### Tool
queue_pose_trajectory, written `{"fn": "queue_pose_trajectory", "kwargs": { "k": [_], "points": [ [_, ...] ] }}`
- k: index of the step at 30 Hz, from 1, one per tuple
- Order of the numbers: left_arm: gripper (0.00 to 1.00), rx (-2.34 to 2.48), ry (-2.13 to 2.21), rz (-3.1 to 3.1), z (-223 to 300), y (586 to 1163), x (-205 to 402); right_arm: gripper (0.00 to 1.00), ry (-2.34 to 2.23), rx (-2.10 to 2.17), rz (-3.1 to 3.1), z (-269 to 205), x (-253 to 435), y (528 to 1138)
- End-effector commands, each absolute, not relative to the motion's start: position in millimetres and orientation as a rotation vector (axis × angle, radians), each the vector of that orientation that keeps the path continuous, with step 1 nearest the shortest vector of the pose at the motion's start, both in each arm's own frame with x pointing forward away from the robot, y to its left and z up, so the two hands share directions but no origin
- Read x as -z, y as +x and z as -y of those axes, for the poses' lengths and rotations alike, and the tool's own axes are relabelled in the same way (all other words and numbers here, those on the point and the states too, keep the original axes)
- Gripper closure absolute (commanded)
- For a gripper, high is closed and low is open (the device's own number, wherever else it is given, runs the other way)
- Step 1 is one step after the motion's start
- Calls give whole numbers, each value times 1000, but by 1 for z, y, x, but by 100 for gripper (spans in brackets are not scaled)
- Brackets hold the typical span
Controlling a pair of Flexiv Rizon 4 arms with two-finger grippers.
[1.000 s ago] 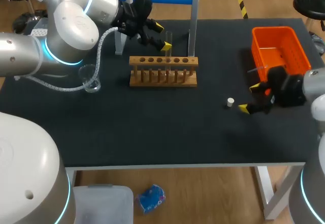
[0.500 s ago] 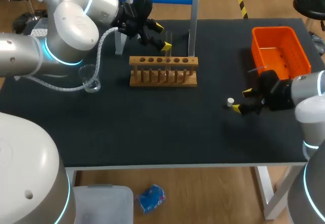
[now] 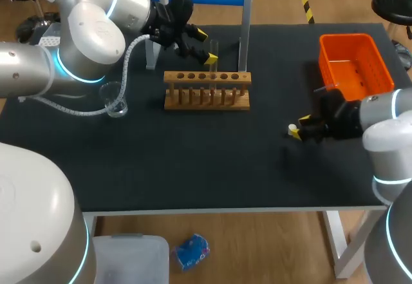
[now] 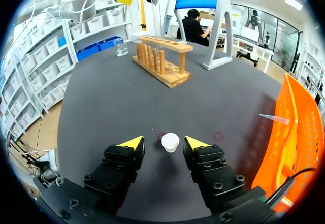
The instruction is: Invert the test tube, pick up the pipette, mount the tip to pipette, aspirate from beaker and dispense into the tube, eject the tip, return the pipette, and cap with the stopper.
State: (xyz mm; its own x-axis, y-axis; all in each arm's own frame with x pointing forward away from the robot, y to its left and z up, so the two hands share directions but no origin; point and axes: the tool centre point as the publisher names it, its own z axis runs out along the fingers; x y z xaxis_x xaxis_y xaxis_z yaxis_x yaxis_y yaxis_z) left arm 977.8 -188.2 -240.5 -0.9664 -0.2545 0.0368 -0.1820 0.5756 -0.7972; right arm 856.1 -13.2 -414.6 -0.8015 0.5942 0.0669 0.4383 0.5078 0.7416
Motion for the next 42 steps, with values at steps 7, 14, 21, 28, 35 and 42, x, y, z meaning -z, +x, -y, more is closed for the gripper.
{"fn": "queue_pose_trajectory", "kwargs": {
  "k": [7, 14, 21, 28, 35, 42],
  "points": [
    [0, 1355, -377, -2723, 188, 979, 239, 52, 886, -1150, -2567, 6, 422, 869],
    [0, 1355, -377, -2723, 188, 979, 239, 52, 882, -1145, -2571, 3, 424, 874],
    [0, 1355, -377, -2723, 188, 979, 239, 53, 880, -1136, -2577, 2, 427, 878],
    [0, 1355, -377, -2723, 188, 979, 239, 54, 880, -1132, -2581, 1, 429, 879],
    [0, 1355, -377, -2723, 188, 979, 239, 60, 883, -1129, -2585, 1, 431, 878],
    [0, 1355, -377, -2723, 188, 979, 239, 62, 887, -1126, -2589, 1, 431, 877]
  ]
}}
